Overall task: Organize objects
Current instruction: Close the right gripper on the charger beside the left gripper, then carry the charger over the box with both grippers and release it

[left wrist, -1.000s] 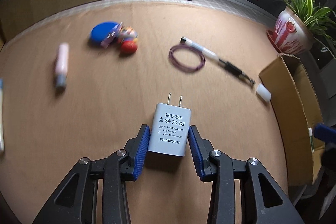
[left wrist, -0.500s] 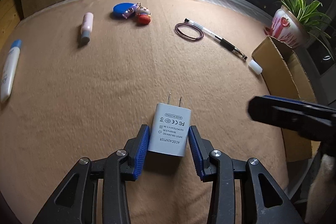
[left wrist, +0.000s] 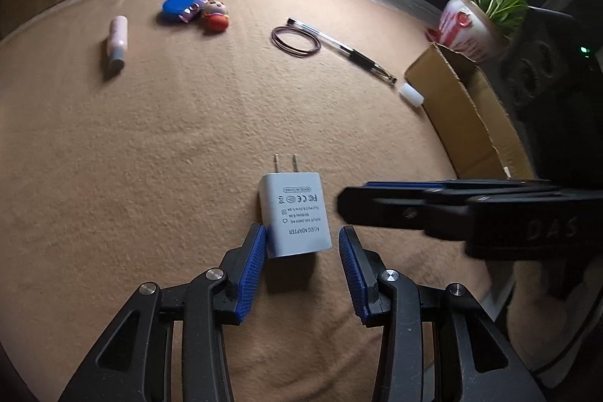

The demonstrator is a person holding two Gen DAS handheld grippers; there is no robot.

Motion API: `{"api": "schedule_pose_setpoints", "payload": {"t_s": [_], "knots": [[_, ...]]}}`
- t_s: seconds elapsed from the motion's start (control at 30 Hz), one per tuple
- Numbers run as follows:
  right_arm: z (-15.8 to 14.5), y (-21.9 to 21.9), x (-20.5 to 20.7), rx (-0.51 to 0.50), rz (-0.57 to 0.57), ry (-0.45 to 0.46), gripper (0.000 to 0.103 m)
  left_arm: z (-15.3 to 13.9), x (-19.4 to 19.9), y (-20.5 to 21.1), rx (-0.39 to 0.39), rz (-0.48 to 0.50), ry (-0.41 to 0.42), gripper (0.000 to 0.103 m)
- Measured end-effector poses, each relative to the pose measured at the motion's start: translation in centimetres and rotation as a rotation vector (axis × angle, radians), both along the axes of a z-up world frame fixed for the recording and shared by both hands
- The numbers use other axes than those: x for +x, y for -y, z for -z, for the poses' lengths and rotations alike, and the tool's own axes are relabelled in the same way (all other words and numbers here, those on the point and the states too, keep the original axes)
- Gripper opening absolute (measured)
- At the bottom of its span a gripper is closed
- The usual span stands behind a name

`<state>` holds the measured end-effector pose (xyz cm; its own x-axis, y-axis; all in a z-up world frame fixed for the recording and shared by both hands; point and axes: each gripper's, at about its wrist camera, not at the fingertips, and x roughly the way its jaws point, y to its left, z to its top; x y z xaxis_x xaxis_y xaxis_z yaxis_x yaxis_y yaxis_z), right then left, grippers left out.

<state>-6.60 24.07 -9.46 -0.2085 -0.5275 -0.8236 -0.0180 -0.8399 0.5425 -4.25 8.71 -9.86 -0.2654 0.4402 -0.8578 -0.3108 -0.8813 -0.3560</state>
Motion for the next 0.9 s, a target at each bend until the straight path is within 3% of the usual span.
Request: {"api": "schedule_pose_setpoints", "payload": {"t_s": [0.37,0.4,0.67,0.9], "knots": [[1.4,1.2,-1.0,-0.009,-0.023,0.027,0.029,0.7,-0.5,-0.5,-0.010,-0.001,0.017,0.043],[1.4,1.3,-1.0,-0.016,-0.029,0.027,0.025,0.7,-0.5,-0.5,-0.015,-0.001,0.015,0.042],[0.1,1.1,-0.6,-0.016,-0.028,-0.019,0.025,-0.5,-0.3,-1.1,-0.041,-0.006,-0.019,0.042],[-3.0,-0.1,0.4,0.017,-0.007,-0.093,0.025,-3.1,0.0,-2.4,-0.032,0.013,-0.077,0.042]]}}
